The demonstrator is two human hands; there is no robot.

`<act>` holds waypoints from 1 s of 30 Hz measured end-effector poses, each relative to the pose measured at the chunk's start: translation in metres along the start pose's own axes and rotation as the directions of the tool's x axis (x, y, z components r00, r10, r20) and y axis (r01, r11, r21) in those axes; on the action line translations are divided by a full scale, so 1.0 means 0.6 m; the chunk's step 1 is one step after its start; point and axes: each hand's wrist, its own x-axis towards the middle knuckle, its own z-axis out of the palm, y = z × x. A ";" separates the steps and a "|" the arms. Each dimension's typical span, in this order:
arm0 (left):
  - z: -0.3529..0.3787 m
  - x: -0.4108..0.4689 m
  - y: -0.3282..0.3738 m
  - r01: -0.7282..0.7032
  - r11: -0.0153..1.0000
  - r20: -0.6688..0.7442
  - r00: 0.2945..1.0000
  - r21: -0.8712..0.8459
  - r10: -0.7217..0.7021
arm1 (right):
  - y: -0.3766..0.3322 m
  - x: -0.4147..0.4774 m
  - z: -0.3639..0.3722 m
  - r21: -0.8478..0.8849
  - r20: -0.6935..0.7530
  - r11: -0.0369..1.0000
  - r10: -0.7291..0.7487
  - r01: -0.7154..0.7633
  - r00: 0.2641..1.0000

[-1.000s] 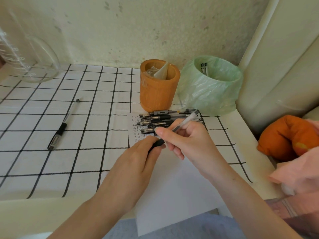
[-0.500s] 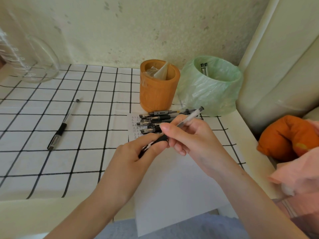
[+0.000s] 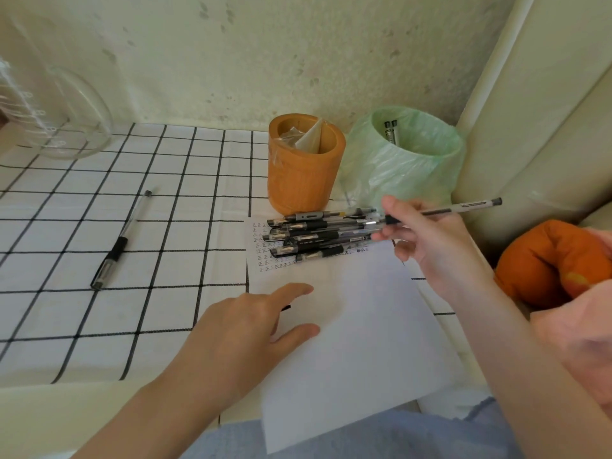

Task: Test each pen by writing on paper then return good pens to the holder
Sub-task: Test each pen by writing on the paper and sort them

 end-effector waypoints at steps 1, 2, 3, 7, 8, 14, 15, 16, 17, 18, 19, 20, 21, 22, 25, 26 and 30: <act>0.001 0.000 0.000 -0.002 1.000 0.021 1.000 0.017 0.002 | 0.010 0.006 -0.001 -0.056 -0.043 0.998 -0.028 0.026 0.999; 0.002 0.000 -0.001 -0.002 0.999 0.037 0.999 0.038 0.001 | 0.020 0.011 -0.001 -0.108 -0.078 0.993 -0.056 0.047 0.995; 0.003 0.000 -0.002 -0.003 0.998 0.048 0.999 0.061 0.000 | 0.029 0.015 -0.001 -0.144 -0.111 0.988 -0.077 0.061 0.991; 0.003 0.001 -0.002 0.007 0.996 0.076 0.997 0.087 -0.014 | 0.058 0.027 0.001 -0.180 -0.160 0.976 -0.150 0.120 0.976; 0.003 0.001 -0.001 0.008 0.997 0.083 0.996 0.083 -0.015 | 0.062 0.028 0.001 -0.186 -0.158 0.973 -0.166 0.135 0.973; 0.004 0.002 -0.001 0.013 0.995 0.087 0.996 0.096 -0.022 | 0.083 0.035 0.002 -0.293 -0.220 0.938 -0.253 0.183 0.942; 0.004 0.003 -0.001 0.014 0.995 0.088 0.996 0.096 -0.022 | 0.087 0.038 0.003 -0.303 -0.235 0.935 -0.260 0.184 0.936; 0.004 0.004 -0.002 0.013 0.995 0.088 0.996 0.097 -0.022 | 0.090 0.041 0.004 -0.313 -0.246 0.932 -0.267 0.184 0.932; 0.004 0.004 -0.003 0.014 0.995 0.088 0.996 0.099 -0.023 | 0.092 0.043 0.005 -0.325 -0.251 0.928 -0.273 0.185 0.929; 0.004 0.004 -0.003 0.015 0.995 0.087 0.996 0.100 -0.024 | 0.095 0.045 0.005 -0.334 -0.252 0.924 -0.279 0.187 0.927; 0.004 0.003 -0.003 0.016 0.995 0.087 0.996 0.100 -0.025 | 0.097 0.046 0.005 -0.344 -0.246 0.919 -0.287 0.194 0.926; 0.004 0.003 -0.002 0.018 0.995 0.087 0.996 0.100 -0.027 | 0.099 0.046 0.005 -0.351 -0.239 0.914 -0.296 0.202 0.925; 0.004 0.003 -0.002 0.020 0.995 0.087 0.996 0.100 -0.029 | 0.100 0.046 0.004 -0.358 -0.234 0.910 -0.303 0.209 0.924; 0.004 0.003 -0.001 0.022 0.995 0.087 0.996 0.099 -0.030 | 0.102 0.046 0.004 -0.360 -0.232 0.909 -0.307 0.212 0.923; 0.004 0.003 0.000 0.022 0.994 0.087 0.996 0.105 -0.031 | 0.104 0.048 0.004 -0.361 -0.234 0.908 -0.307 0.211 0.923; 0.003 0.003 0.000 0.022 0.994 0.085 0.996 0.107 -0.031 | 0.104 0.048 0.003 -0.362 -0.234 0.909 -0.305 0.209 0.923; 0.004 0.002 0.000 0.027 0.995 0.088 0.996 0.099 -0.036 | 0.103 0.047 0.004 -0.370 -0.219 0.903 -0.314 0.219 0.924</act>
